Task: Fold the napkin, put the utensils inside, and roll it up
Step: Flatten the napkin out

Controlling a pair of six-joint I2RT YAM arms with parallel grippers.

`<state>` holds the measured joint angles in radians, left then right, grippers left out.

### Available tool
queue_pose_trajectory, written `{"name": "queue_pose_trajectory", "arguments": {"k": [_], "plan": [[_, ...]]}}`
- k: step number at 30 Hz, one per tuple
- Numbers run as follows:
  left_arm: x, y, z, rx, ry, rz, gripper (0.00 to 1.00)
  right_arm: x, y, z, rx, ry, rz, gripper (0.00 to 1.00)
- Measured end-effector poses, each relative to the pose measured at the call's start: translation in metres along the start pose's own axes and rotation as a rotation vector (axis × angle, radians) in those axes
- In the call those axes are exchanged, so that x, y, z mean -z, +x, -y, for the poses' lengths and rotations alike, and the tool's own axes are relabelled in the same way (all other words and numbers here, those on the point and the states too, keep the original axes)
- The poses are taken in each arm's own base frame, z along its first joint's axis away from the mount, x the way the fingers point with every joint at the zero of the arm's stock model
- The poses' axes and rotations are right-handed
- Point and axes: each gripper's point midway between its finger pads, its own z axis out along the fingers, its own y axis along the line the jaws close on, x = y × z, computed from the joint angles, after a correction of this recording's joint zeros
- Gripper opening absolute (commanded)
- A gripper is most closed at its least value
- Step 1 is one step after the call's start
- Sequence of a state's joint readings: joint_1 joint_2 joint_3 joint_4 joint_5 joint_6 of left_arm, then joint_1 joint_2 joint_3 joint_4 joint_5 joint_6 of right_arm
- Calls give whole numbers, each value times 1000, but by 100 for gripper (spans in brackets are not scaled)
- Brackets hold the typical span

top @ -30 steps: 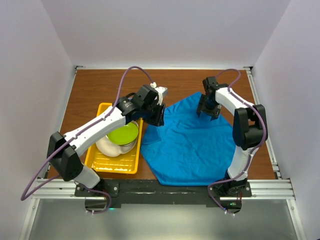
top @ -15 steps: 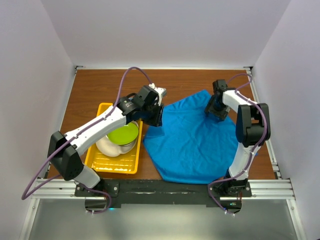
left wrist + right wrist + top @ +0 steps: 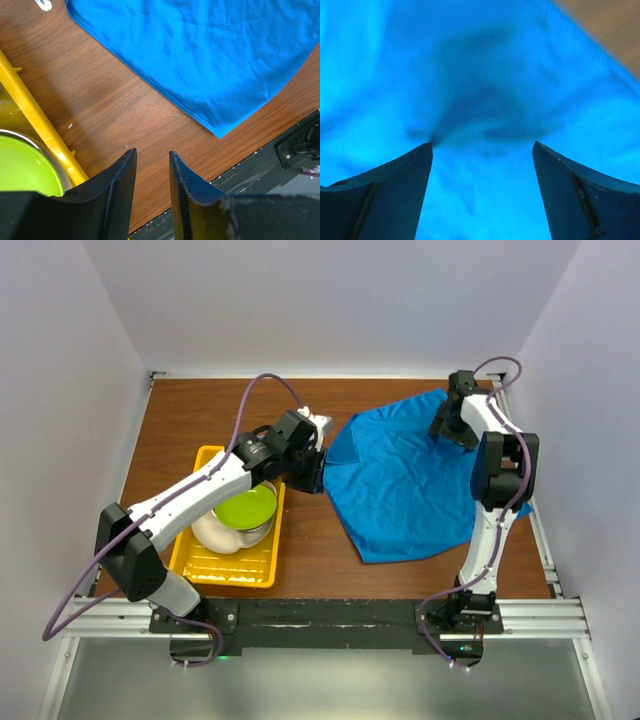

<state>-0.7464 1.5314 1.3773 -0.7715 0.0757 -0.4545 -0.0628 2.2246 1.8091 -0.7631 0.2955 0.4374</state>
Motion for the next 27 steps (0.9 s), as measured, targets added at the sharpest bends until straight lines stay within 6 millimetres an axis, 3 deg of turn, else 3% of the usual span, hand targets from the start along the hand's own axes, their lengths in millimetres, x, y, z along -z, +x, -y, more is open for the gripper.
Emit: {"name": "queue_pose_trajectory", "arguments": {"k": [3, 5, 8, 11, 12, 13, 16, 21, 27], "plan": [[5, -2, 3, -2, 19, 19, 37, 34, 30, -14, 59, -78, -20, 89], [11, -1, 5, -4, 34, 36, 37, 70, 56, -39, 121, -182, -28, 89], [23, -2, 7, -7, 52, 66, 38, 120, 81, -99, 217, -368, 7, 85], [37, -7, 10, -11, 68, 104, 38, 149, 113, -159, 270, -548, -9, 67], [43, -8, 11, -12, 74, 119, 39, 150, 123, -170, 270, -581, -31, 58], [48, -9, 12, -13, 78, 131, 39, 147, 130, -178, 260, -599, -54, 54], [66, -11, 12, -15, 80, 167, 40, 124, 139, -186, 221, -597, -111, 38], [106, -11, 5, -13, 59, 245, 41, 89, 155, -190, 189, -566, -191, 37], [123, -11, -2, -9, 27, 282, 41, 93, 150, -200, 183, -592, -178, 28]]}}
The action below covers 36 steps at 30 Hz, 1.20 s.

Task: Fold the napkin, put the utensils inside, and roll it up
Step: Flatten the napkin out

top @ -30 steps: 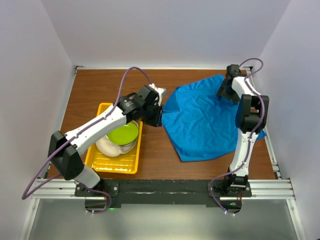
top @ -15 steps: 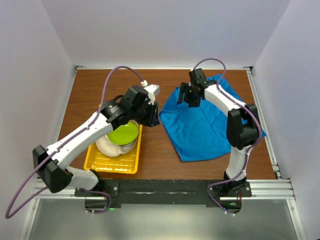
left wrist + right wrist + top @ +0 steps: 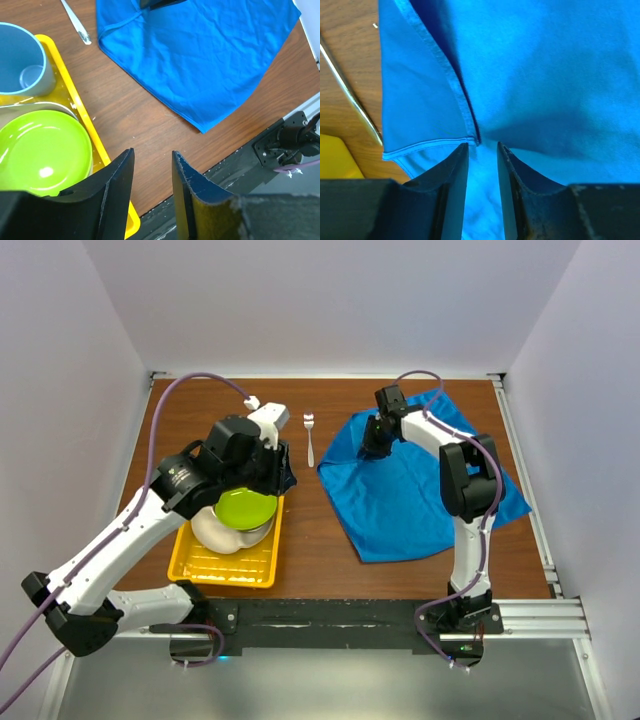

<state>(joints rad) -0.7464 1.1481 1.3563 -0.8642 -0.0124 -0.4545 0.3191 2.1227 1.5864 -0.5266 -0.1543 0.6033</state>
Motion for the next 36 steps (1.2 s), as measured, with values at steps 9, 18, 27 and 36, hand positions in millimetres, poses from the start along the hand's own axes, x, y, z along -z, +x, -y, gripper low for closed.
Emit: {"name": "queue_pose_trajectory", "arguments": {"k": [9, 18, 27, 36], "plan": [[0, 3, -6, -1, -29, -11, 41, 0, 4, -6, 8, -16, -10, 28], [-10, 8, -7, -2, -37, -42, 41, -9, 6, -9, 15, -30, -9, 28], [-10, 8, -7, -2, -38, -44, 41, -13, 6, -13, 7, -49, -18, 7], [-12, 7, -5, -2, -29, -42, 41, 7, -18, -55, 12, -118, 42, 1]]}}
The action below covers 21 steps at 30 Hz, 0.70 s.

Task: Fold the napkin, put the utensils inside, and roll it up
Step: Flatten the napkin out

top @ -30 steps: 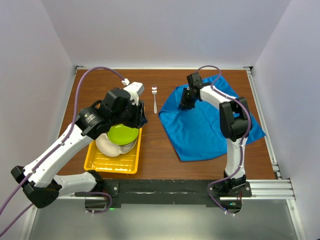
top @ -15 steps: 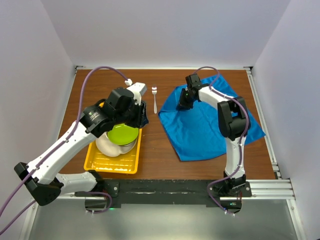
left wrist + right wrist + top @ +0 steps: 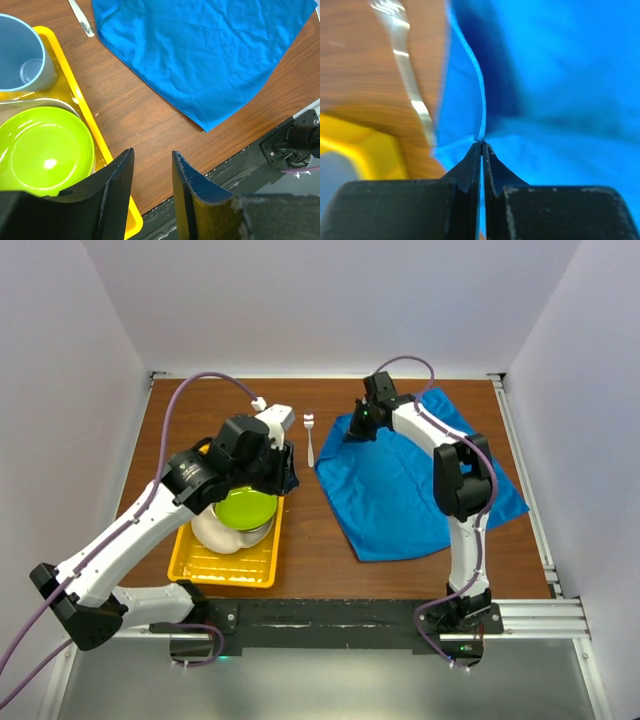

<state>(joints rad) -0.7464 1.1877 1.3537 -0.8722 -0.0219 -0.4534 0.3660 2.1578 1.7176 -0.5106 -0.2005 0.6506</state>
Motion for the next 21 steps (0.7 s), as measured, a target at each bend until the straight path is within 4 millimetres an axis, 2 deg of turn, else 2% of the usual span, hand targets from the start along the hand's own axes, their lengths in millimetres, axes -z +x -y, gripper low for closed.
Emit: {"name": "queue_pose_trajectory", "arguments": {"k": [2, 3, 4, 5, 7, 9, 11, 14, 17, 21], "plan": [[-3, -1, 1, 0, 5, -1, 41, 5, -15, -24, -3, -55, 38, 15], [-5, -1, 3, -1, 10, -5, 41, 5, -23, -38, -8, -94, 53, 26], [-7, -1, 4, 0, 15, -8, 41, 5, -32, -49, -12, -129, 69, 53], [-10, 0, 5, -1, 19, -14, 41, 4, -43, -65, -10, -168, 82, 62], [-15, 1, 7, -1, 29, -28, 41, 0, -58, -79, -3, -200, 103, 70], [-20, 2, 9, -1, 36, -39, 41, -1, -62, -80, 7, -193, 106, 72], [-23, 3, 10, -2, 42, -46, 41, 2, -58, -67, 12, -143, 91, 72], [-24, 1, 13, -4, 55, -40, 41, 15, -48, -27, -7, -39, 70, 71], [-26, -2, 15, -11, 69, -22, 41, 44, -37, 37, -60, 113, 57, 70], [-29, -1, 16, -21, 83, -21, 41, 74, -44, 110, -111, 303, 95, 68]]}}
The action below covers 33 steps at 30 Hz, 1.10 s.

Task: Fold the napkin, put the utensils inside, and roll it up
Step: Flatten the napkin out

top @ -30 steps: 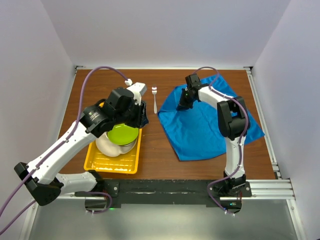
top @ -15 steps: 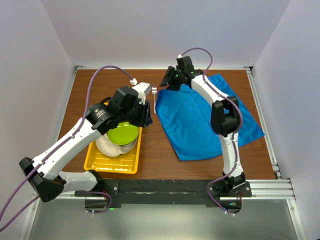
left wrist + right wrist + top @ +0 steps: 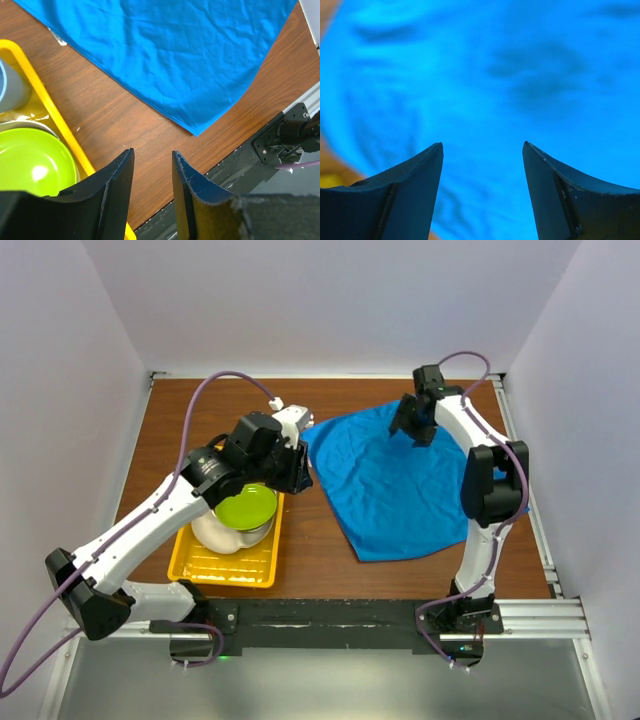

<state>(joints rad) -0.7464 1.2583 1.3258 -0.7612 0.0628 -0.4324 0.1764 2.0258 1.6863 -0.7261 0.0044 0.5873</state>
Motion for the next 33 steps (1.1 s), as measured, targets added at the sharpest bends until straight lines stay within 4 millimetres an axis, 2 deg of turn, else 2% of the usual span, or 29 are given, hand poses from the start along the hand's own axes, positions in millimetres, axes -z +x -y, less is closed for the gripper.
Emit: {"name": "queue_pose_trajectory", "arguments": {"k": [2, 4, 9, 13, 17, 21, 27, 30, 33], "plan": [[-2, 0, 2, -6, 13, -2, 41, -3, -6, 26, 3, 80, 17, 67], [-5, 1, 4, -6, 25, -7, 40, -6, -4, 40, 24, 134, 18, 66], [-16, 7, 4, -4, 30, -45, 40, -18, 4, 66, 92, 243, 4, 65], [-23, 10, 3, -1, 22, -68, 40, -28, 14, 94, 127, 352, -16, 65], [-30, 7, 3, 0, 19, -77, 40, -32, 11, 114, 131, 431, -5, 65], [-35, 4, 5, 1, 17, -81, 40, -32, 5, 131, 79, 460, 9, 65], [-37, 3, 6, 1, 27, -82, 40, -26, -4, 176, -84, 470, 17, 66], [-37, 0, 10, 0, 43, -71, 40, -25, -8, 186, -125, 438, 1, 71], [-37, 0, 12, 0, 58, -70, 40, -21, -6, 183, -103, 431, -22, 80]]}}
